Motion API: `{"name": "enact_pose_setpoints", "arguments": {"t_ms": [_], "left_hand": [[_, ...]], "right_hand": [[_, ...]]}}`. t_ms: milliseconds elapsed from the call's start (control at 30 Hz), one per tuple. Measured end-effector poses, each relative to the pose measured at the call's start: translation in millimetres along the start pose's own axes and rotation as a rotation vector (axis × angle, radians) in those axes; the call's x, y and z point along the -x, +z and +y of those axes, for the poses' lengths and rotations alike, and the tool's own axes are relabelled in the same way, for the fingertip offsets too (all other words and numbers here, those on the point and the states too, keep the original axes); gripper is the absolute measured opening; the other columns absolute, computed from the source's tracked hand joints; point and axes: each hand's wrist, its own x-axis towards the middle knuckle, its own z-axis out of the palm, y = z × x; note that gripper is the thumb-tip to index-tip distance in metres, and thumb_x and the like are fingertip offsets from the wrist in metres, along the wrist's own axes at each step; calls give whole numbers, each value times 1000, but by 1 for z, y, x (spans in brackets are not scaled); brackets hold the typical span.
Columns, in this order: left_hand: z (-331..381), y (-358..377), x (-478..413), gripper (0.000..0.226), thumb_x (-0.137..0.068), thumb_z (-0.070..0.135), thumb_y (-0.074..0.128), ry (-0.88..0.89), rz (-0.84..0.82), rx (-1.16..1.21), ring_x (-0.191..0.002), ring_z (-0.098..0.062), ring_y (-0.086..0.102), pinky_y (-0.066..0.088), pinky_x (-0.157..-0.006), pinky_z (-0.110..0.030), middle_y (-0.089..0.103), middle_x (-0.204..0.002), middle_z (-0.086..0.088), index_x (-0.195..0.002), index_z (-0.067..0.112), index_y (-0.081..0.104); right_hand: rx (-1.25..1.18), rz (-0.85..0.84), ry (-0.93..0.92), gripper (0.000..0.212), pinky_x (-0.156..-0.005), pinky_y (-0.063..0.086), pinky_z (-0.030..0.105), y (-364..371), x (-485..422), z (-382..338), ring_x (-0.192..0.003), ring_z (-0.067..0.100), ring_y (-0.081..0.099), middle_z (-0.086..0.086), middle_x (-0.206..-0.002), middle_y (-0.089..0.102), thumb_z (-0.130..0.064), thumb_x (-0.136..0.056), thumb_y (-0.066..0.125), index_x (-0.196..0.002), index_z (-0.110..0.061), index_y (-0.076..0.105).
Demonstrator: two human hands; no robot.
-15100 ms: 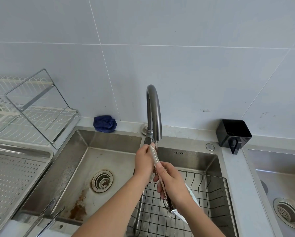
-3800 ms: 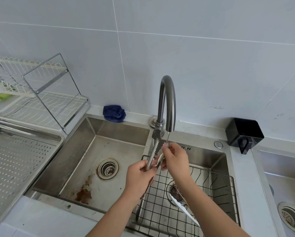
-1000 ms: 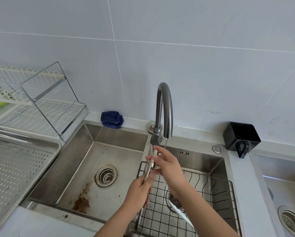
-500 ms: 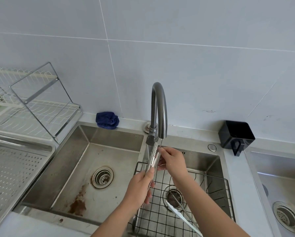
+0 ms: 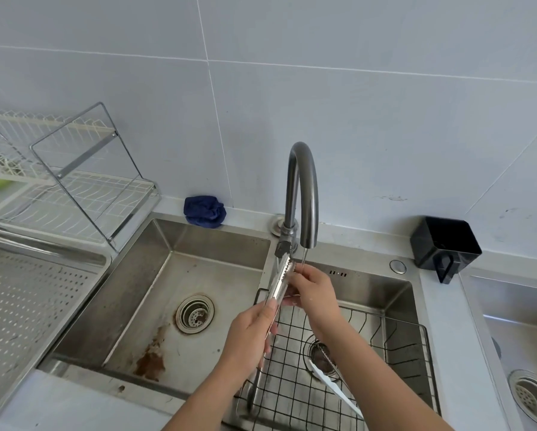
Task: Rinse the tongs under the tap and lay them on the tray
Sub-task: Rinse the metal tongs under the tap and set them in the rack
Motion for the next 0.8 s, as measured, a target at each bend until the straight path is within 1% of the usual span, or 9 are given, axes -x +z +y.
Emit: {"name": "enact_pose_setpoints", "arguments": {"t_ms": [100, 233, 300, 367, 500, 567, 667, 733, 800], "left_hand": [[1, 0, -1, 26, -100, 52, 49, 20, -13, -18, -53, -18, 50, 38, -37, -26, 61, -73, 0, -95, 42, 73], [1, 0, -1, 27, -100, 51, 50, 14, -4, -25, -52, -17, 51, 38, -36, -25, 63, -73, 0, -98, 39, 73], [0, -2, -2, 29, -99, 52, 50, 1, 7, -18, -52, -17, 52, 38, -36, -26, 64, -73, 0, -99, 34, 73], [-2, -2, -2, 29, -100, 50, 51, -3, 3, -20, -53, -18, 53, 38, -36, -26, 65, -74, 0, -97, 32, 73], [-2, 0, -6, 39, -99, 52, 51, -11, -20, -42, -44, -13, 51, 37, -35, -25, 65, -64, 2, -84, 24, 72], [-2, 2, -8, 40, -100, 53, 50, -12, -33, -31, -41, -11, 50, 37, -34, -24, 66, -63, 1, -84, 23, 72], [-3, 2, -10, 35, -100, 51, 50, -20, -34, 17, -45, -15, 52, 37, -34, -24, 69, -71, -4, -101, 24, 73], [-4, 2, -11, 41, -97, 54, 50, -25, -40, 22, -46, -16, 53, 37, -36, -25, 68, -71, -4, -104, 20, 72], [-4, 2, -11, 50, -92, 60, 49, -16, -37, 34, -46, -16, 54, 39, -36, -25, 69, -70, -4, -105, 17, 70]], "right_hand": [[-46, 64, -11, 30, -64, 63, 41, 0, -4, -5, -64, 25, 70, 11, -73, 73, -24, -103, 57, -82, -11, 73], [-38, 82, -3, 23, -67, 62, 44, 1, -4, -4, -67, 26, 67, 10, -74, 72, -14, -97, 60, -78, -15, 73], [-43, 38, -4, 14, -68, 63, 42, 0, -1, -2, -69, 26, 68, 10, -77, 74, -8, -91, 63, -89, -14, 75], [-50, 68, -7, 17, -68, 65, 45, -2, -1, -2, -68, 27, 71, 10, -78, 76, -6, -94, 63, -104, -14, 74], [-8, 233, -23, 19, -51, 59, 33, -3, -4, -3, -56, 21, 70, 6, -69, 76, -20, -103, 60, -95, -10, 74], [-23, 275, -11, 19, -50, 57, 30, -2, -4, -4, -56, 20, 71, 8, -70, 77, -19, -102, 60, -94, -8, 72], [-83, 197, 28, 9, -63, 59, 35, -5, -7, -6, -69, 21, 73, 11, -80, 78, -5, -97, 60, -95, -6, 69], [-147, 105, 44, 15, -76, 59, 40, -7, -8, -9, -78, 23, 72, 18, -92, 77, 6, -93, 60, -98, -5, 68], [-237, 30, 34, 11, -75, 61, 38, -8, -7, -10, -77, 24, 72, 17, -92, 77, 1, -98, 59, -103, -1, 69]]}}
